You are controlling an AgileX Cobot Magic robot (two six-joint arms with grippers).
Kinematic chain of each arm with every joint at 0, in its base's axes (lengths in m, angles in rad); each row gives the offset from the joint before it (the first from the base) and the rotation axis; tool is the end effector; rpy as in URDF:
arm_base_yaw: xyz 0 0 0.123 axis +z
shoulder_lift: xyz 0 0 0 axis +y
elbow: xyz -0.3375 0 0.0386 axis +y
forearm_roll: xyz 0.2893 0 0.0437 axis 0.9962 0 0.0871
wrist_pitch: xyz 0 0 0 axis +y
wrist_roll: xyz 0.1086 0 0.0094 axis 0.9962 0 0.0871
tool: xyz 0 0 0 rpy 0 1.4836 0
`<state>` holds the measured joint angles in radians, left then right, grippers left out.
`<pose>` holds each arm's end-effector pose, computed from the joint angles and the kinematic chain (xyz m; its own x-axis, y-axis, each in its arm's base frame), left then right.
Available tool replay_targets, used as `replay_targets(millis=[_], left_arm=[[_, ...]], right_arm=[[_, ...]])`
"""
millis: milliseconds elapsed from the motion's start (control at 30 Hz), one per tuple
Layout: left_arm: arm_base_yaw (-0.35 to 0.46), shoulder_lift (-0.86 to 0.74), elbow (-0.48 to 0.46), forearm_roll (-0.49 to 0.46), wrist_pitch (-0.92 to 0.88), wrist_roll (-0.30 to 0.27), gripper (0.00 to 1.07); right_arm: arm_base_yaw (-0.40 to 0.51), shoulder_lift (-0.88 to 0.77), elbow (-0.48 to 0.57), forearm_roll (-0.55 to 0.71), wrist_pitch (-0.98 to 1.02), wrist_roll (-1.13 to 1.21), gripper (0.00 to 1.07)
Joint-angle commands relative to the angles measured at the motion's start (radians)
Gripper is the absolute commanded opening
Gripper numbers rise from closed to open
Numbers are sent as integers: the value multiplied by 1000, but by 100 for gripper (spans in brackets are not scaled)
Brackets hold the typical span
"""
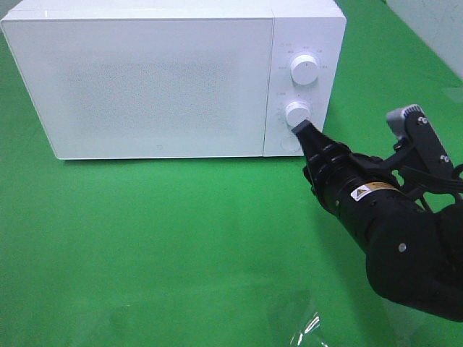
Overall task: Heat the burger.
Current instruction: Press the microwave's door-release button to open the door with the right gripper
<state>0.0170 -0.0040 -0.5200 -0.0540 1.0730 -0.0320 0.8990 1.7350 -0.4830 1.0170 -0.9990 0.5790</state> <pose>-0.0115 -0.0054 0.2943 -0.4457 -0.0653 -0.8928 -0.0003 0.9973 -0.0728 0.2434 0.1808 0.1534 -0.2239 0.7998 -0.5569 0.2356 0.5989 0.7654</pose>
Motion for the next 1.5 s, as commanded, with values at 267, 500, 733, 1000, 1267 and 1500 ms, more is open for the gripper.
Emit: replay_targets(millis=[267, 500, 733, 1000, 1267, 1500], left_arm=[[2, -6, 3, -5, -7, -1, 99], [2, -6, 3, -5, -7, -1, 99], [2, -6, 3, -5, -7, -1, 99], [2, -6, 3, -5, -7, -1, 99], [2, -6, 3, -5, -7, -1, 99], [2, -6, 3, -5, -7, -1, 99]], right_arm=[[2, 0, -6, -19, -4, 515, 3], [2, 0, -6, -73, 14, 700, 0], [-17, 33, -6, -104, 18, 727, 0], [-92, 102, -6, -243, 16, 862, 0], [-153, 157, -65, -327, 21, 872, 0], [-221, 208, -132, -395, 76, 880, 0]])
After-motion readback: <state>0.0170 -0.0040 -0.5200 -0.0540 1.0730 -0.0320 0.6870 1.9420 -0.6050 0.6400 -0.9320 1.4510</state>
